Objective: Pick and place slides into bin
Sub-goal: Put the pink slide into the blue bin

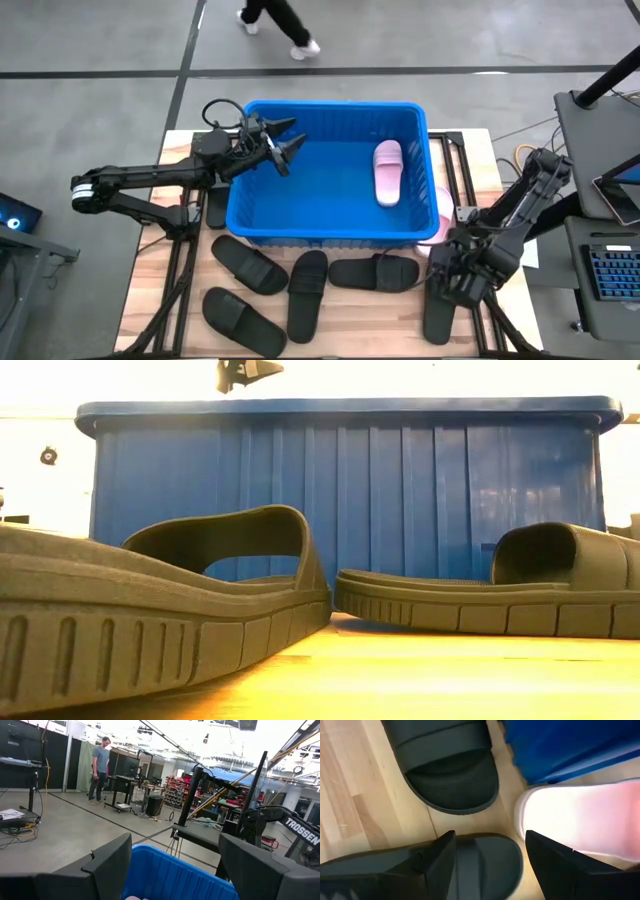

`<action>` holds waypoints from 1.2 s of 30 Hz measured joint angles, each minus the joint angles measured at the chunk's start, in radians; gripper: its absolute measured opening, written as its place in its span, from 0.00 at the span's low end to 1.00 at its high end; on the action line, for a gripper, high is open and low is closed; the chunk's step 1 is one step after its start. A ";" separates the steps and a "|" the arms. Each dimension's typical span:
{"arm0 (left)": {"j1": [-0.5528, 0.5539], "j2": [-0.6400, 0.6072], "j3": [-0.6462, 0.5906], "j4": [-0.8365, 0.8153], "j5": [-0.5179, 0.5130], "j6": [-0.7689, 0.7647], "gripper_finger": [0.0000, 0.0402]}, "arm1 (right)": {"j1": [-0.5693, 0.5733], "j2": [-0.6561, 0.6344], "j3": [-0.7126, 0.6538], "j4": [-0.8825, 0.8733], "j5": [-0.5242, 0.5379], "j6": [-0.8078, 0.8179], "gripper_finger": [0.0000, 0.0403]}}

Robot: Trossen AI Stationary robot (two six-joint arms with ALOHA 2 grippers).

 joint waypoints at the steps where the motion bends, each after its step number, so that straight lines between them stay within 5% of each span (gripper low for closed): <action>1: 0.000 0.000 0.000 0.000 0.000 0.000 0.70 | 0.000 0.000 -0.018 0.024 0.002 -0.004 0.57; 20: 0.000 0.000 0.000 0.000 0.000 0.000 0.70 | -0.003 0.001 -0.245 0.174 0.021 0.009 0.57; 36: 0.000 0.000 0.000 0.001 0.000 0.000 0.70 | -0.003 0.120 -0.266 0.218 0.084 -0.098 0.57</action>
